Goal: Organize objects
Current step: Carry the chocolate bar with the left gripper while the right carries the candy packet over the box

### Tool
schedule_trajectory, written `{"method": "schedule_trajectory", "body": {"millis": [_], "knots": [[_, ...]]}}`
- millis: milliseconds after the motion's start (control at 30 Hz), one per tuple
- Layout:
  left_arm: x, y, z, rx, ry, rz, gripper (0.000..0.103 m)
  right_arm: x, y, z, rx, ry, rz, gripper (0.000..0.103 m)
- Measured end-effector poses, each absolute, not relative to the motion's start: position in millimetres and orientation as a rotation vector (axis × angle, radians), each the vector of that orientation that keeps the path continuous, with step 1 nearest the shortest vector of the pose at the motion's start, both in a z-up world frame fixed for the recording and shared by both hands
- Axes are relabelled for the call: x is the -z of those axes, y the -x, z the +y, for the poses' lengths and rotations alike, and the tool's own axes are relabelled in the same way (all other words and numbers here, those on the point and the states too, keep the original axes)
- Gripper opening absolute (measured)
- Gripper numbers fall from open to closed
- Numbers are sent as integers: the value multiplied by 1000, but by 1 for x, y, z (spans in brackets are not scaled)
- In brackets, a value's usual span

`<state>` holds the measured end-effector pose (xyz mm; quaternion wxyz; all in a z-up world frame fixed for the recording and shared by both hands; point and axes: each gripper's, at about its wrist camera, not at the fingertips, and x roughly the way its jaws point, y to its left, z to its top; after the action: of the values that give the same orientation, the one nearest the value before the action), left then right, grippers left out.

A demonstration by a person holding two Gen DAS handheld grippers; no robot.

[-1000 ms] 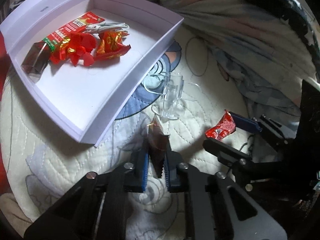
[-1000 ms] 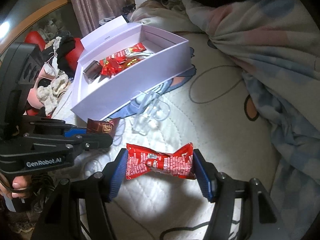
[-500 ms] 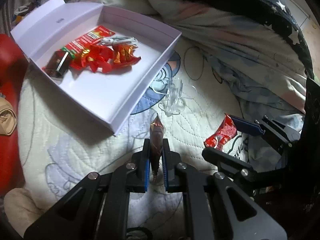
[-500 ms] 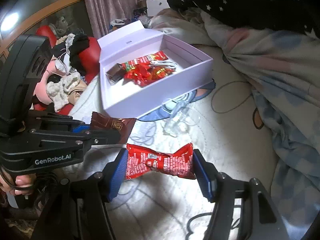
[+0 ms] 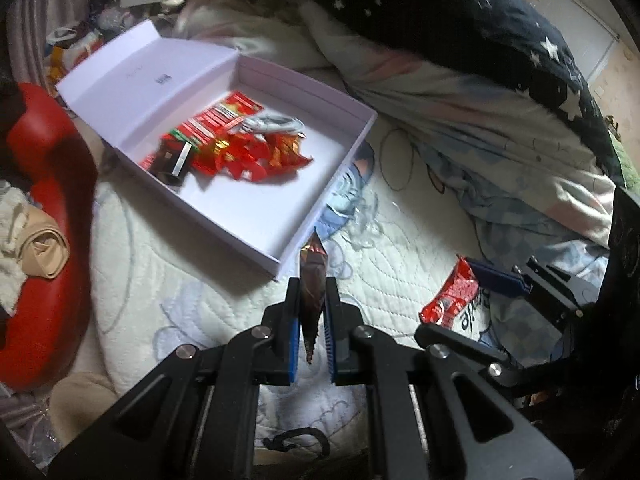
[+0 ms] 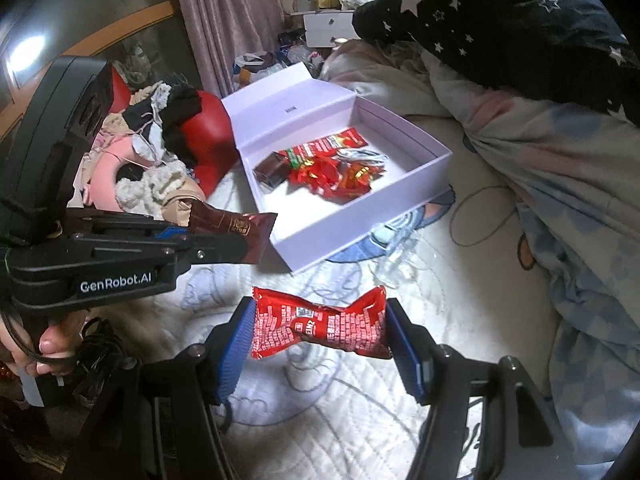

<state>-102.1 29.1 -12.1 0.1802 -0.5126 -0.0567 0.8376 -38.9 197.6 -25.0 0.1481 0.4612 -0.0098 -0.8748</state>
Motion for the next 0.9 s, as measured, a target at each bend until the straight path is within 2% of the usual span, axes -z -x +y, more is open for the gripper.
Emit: {"method": "schedule_trajectory", "body": {"millis": [433, 900], "knots": [[-28, 117, -7, -2458, 1414, -181, 10, -10, 58, 173, 2479, -1251, -54, 64], [-52, 168, -16, -2499, 1400, -151, 10, -37, 116, 166, 2459, -1166, 13, 64]]}}
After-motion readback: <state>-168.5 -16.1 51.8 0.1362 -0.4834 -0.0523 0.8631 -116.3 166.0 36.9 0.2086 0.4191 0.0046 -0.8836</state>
